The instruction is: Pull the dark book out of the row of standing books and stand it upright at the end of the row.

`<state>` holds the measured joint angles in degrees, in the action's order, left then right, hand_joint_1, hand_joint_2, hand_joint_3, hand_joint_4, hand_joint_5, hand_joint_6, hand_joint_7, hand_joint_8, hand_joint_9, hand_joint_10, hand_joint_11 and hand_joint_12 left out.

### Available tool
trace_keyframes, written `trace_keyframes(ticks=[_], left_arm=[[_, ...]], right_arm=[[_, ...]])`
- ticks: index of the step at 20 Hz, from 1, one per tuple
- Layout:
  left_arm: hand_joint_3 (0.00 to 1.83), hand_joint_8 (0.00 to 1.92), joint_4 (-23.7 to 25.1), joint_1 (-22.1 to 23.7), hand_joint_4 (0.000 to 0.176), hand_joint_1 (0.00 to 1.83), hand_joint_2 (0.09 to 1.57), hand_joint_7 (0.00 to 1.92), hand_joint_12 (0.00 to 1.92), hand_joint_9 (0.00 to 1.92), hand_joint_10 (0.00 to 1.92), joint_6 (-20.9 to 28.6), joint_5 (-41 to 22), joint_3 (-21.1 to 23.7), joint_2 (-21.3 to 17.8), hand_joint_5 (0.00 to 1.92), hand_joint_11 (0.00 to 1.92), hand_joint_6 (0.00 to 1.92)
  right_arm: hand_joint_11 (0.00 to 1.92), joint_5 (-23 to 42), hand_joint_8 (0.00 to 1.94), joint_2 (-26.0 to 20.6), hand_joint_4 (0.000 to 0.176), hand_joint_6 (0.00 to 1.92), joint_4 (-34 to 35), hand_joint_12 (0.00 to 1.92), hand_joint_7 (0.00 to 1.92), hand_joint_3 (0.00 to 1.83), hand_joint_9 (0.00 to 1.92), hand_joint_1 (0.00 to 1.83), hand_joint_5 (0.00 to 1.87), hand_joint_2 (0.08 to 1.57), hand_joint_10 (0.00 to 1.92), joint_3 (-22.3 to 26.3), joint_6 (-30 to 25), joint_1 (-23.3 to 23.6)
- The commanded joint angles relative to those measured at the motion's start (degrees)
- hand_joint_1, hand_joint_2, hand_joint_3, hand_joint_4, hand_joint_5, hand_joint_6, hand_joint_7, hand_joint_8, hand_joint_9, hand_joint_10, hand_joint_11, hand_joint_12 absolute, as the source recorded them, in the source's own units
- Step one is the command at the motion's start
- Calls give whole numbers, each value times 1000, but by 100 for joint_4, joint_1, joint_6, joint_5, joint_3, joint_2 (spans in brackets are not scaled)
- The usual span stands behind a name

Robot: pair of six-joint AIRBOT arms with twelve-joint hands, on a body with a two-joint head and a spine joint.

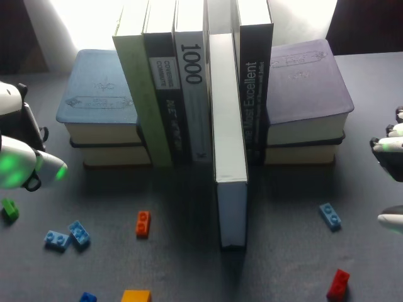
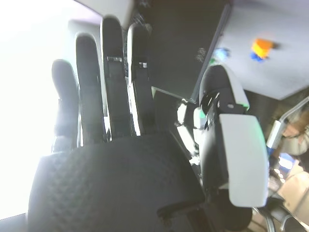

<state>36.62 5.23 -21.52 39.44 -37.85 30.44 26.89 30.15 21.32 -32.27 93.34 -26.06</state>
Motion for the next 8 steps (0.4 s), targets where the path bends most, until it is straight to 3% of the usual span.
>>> trace_keyframes(ticks=[1,2,4,8], left_arm=[[1,109,249,15,0,235,1319,1240,1455,833,1061,-2,-263,4,-69,996,528,5],[0,221,249,7,0,233,1316,1233,1464,839,1159,-1,-247,3,-69,1021,569,5],[0,678,249,-3,0,193,1333,1075,1543,802,1329,5,-247,2,-71,1063,556,9],[1,1010,249,-3,0,164,1349,926,1610,759,1442,31,-247,6,-70,1053,550,2]], right_arm=[[364,437,1500,3,0,1317,-119,1921,679,3,530,219,647,1194,1849,-31,-56,115],[363,343,1492,54,0,1302,-118,1921,692,1,541,226,666,1189,1850,-64,-53,179],[347,176,1460,139,0,1279,-118,1921,679,2,536,217,667,1194,1829,-64,63,256],[374,189,1431,372,0,1226,93,1921,676,0,531,231,676,1191,1820,-84,279,317]])
